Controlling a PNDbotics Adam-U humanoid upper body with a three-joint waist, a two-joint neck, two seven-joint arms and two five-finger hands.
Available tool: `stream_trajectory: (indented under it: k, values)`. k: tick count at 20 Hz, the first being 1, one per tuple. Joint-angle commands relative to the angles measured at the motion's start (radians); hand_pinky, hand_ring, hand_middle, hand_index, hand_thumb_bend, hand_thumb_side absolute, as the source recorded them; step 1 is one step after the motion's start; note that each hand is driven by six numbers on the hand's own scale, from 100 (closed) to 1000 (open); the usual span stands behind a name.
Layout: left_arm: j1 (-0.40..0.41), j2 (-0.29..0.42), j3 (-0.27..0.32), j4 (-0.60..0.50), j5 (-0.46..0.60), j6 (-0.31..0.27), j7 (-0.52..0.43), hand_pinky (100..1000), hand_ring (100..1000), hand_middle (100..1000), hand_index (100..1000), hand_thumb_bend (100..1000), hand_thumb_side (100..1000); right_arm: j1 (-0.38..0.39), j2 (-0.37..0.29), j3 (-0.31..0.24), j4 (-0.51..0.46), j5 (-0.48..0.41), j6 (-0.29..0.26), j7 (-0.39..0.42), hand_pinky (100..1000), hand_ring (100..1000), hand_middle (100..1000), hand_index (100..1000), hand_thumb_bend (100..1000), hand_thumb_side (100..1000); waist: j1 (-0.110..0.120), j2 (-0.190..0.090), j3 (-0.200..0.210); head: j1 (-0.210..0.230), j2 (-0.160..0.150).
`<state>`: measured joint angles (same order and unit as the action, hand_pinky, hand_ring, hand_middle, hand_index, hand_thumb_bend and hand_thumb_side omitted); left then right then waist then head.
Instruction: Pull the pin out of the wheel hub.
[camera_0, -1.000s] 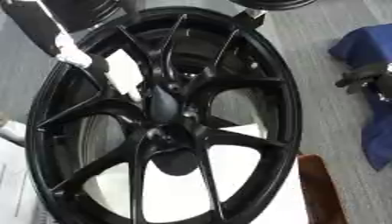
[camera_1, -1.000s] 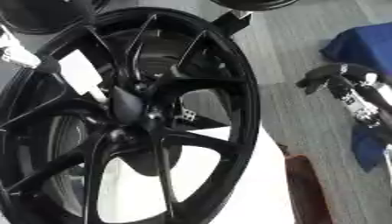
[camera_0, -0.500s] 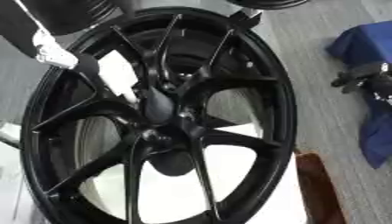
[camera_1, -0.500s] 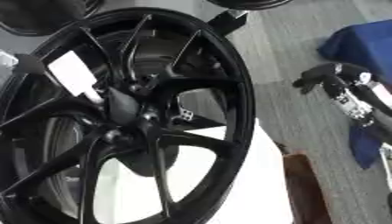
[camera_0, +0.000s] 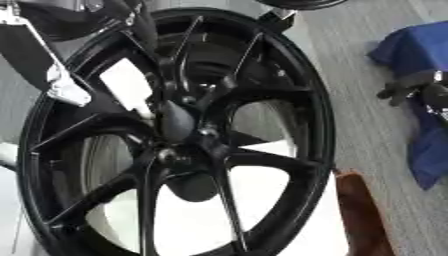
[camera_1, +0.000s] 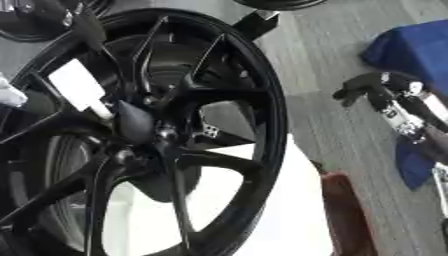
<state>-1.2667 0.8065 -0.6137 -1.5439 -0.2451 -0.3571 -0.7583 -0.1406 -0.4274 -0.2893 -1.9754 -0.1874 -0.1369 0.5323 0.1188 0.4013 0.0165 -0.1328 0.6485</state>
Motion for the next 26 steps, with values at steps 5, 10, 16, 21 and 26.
stream_trajectory:
  k: [5, 10, 16, 21, 26]
  values:
    - [-0.009, 0.015, 0.0, 0.028, -0.062, -0.186, -0.149, 897, 874, 805, 851, 542, 428, -0.011, -0.024, -0.003, -0.025, -0.007, -0.002, 0.001, 946, 736, 538, 733, 100, 690, -0.01, -0.015, -0.005, 0.01, -0.012]
    - [-0.003, 0.004, -0.002, 0.059, -0.095, -0.205, -0.149, 894, 869, 796, 852, 521, 418, -0.014, -0.022, -0.001, -0.025, -0.009, -0.003, 0.003, 946, 736, 539, 734, 100, 691, -0.013, -0.012, -0.008, 0.016, -0.012]
    - [0.003, -0.006, -0.008, 0.079, -0.091, -0.214, -0.149, 885, 857, 771, 842, 472, 426, -0.016, -0.019, -0.003, -0.025, -0.01, -0.004, 0.002, 947, 737, 539, 734, 100, 692, -0.016, -0.008, -0.011, 0.022, -0.014]
    - [0.005, -0.01, -0.007, 0.078, -0.08, -0.208, -0.149, 873, 840, 741, 817, 419, 410, -0.017, -0.018, -0.004, -0.025, -0.012, -0.003, 0.001, 947, 737, 539, 734, 100, 690, -0.017, -0.009, -0.012, 0.024, -0.015]
    - [0.006, -0.011, -0.009, 0.071, -0.061, -0.197, -0.149, 857, 815, 695, 773, 359, 379, -0.018, -0.018, -0.004, -0.025, -0.013, -0.002, 0.0, 947, 737, 539, 734, 100, 690, -0.017, -0.009, -0.013, 0.023, -0.015]
